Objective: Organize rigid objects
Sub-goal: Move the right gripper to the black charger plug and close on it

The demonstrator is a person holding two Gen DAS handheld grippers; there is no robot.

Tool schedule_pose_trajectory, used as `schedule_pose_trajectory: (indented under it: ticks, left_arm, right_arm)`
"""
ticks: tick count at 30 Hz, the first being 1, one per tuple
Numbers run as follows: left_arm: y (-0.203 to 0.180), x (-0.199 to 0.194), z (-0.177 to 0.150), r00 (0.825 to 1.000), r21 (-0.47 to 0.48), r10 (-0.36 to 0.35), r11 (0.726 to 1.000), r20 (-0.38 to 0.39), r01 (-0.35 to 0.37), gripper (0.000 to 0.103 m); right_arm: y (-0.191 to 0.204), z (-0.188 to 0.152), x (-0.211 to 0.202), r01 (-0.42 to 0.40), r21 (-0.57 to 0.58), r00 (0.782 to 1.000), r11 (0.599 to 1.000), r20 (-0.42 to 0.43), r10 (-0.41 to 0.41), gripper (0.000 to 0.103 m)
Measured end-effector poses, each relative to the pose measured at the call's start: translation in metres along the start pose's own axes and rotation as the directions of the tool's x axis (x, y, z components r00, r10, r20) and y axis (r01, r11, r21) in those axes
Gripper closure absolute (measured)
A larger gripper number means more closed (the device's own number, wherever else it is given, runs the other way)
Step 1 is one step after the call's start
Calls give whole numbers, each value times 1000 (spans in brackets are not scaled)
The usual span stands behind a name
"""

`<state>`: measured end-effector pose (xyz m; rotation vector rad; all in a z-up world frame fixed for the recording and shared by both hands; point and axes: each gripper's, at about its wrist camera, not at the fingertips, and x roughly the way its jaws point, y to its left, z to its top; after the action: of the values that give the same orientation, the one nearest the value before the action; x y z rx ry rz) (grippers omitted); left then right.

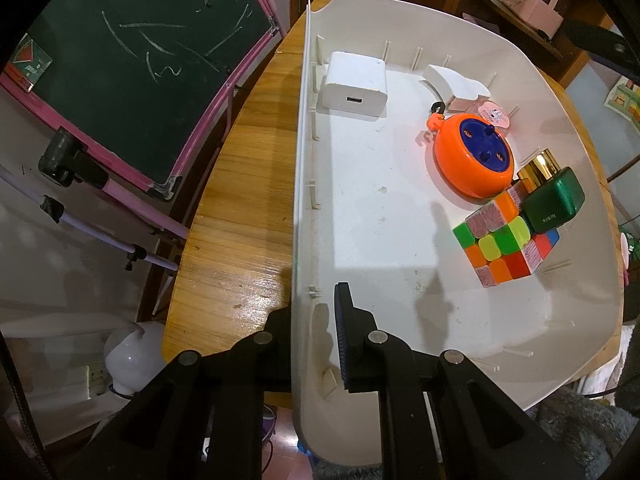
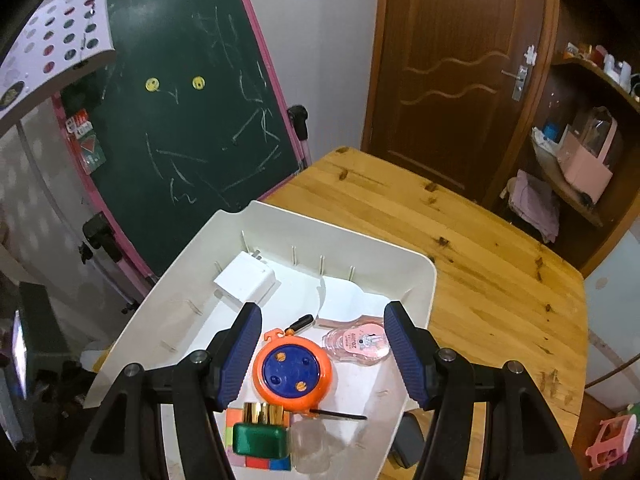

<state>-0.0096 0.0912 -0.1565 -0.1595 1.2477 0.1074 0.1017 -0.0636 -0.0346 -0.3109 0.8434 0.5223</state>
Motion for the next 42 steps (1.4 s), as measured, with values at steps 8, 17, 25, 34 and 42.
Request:
schedule_pose_trajectory:
  ticks: [8,17,25,34,42]
  left_arm:
    - [0,0,0,1000,-3,4,1000,-1,-4,90]
    - [-1,2,-1,1000,-13,18,1000,-16,-18,90]
    - [-3,3,-2,998,-22,45,999,-32,-46,90]
    - [-6,4,0,995,-22,84,996,-53,-86,90]
    - [-8,5,1,992,-30,110,993,-65,-112,90]
  right_arm:
    - [-12,-12,-39,39,-16,998,999,59,-38,39]
    - [-44,-29,-76,75,3,992,997,102,-75,39]
    - [-77,-53,-82,122,-22,989,992,92,-120,39]
    - [-103,-91,-47,104,-47,995,993,6,-104,39]
    - [-104,-129,-1,19,-106,996,994,-81,-28,39]
